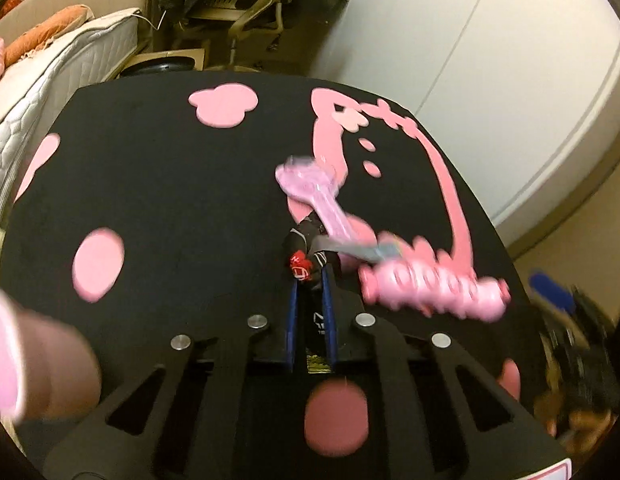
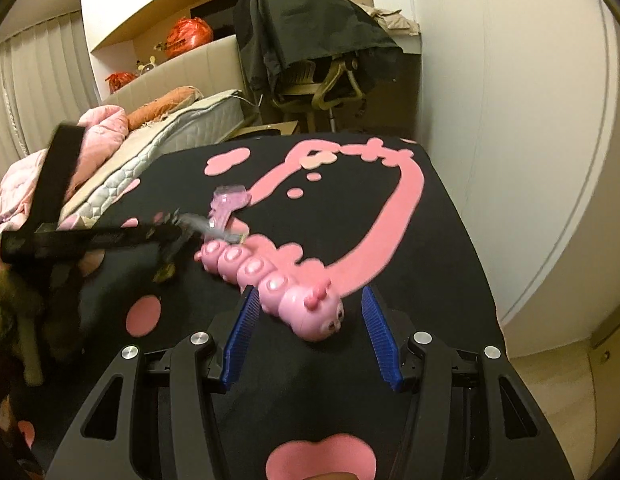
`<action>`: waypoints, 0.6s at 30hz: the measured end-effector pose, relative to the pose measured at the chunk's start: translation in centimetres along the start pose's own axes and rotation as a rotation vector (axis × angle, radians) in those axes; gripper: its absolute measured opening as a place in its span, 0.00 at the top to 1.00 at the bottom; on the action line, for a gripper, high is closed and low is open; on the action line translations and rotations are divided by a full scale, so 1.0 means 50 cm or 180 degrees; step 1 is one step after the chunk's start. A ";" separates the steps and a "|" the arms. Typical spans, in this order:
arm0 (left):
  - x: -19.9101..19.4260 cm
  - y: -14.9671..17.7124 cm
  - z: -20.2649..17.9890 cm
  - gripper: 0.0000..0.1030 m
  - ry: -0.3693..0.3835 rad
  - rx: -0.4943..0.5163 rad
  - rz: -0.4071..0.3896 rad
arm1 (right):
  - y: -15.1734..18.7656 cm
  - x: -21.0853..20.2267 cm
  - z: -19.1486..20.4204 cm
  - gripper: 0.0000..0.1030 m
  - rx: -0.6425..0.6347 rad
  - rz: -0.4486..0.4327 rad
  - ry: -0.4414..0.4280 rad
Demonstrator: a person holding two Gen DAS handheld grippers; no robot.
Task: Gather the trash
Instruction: 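Move both open grippers back over the table toward the remaining trash, then grasp the black-red wrapper with the left gripper while the right grasps the clear pink tray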
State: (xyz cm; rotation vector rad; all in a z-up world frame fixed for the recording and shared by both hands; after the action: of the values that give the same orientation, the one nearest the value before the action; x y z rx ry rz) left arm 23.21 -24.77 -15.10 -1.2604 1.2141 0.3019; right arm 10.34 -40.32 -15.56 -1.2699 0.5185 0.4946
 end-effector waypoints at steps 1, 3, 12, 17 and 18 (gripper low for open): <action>-0.016 0.015 0.002 0.90 0.0031 -0.0010 0.0035 | -0.009 0.007 0.005 0.51 -0.0025 0.0006 -0.0013; -0.048 0.042 0.007 0.90 0.0072 0.0000 0.0056 | -0.034 0.028 0.023 0.51 -0.0105 0.0042 -0.0049; -0.144 0.172 0.101 0.89 -0.0206 0.0017 0.0220 | -0.118 0.197 0.139 0.51 -0.0219 0.0364 -0.0444; -0.167 0.194 0.156 0.88 -0.0189 -0.0222 0.0198 | -0.143 0.300 0.171 0.51 -0.0353 0.0624 -0.0297; -0.171 0.194 0.162 0.88 -0.0184 -0.0242 0.0181 | -0.145 0.311 0.174 0.51 -0.0376 0.0649 -0.0251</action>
State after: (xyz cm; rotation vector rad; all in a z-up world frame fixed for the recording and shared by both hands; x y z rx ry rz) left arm 16.72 -10.92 -14.88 -1.2753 1.1998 0.4266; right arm 27.79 -32.52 -17.80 -1.3110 0.5618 0.7525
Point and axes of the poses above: each gripper's, at about its wrist camera, not at the fingertips, and x roughly the way its jaws point, z to its left, y to its underside, the point moved 6 cm from there along x, roughly the way its jaws point, and after that the axes turned 6 degrees about -y, right-handed, at the moved point
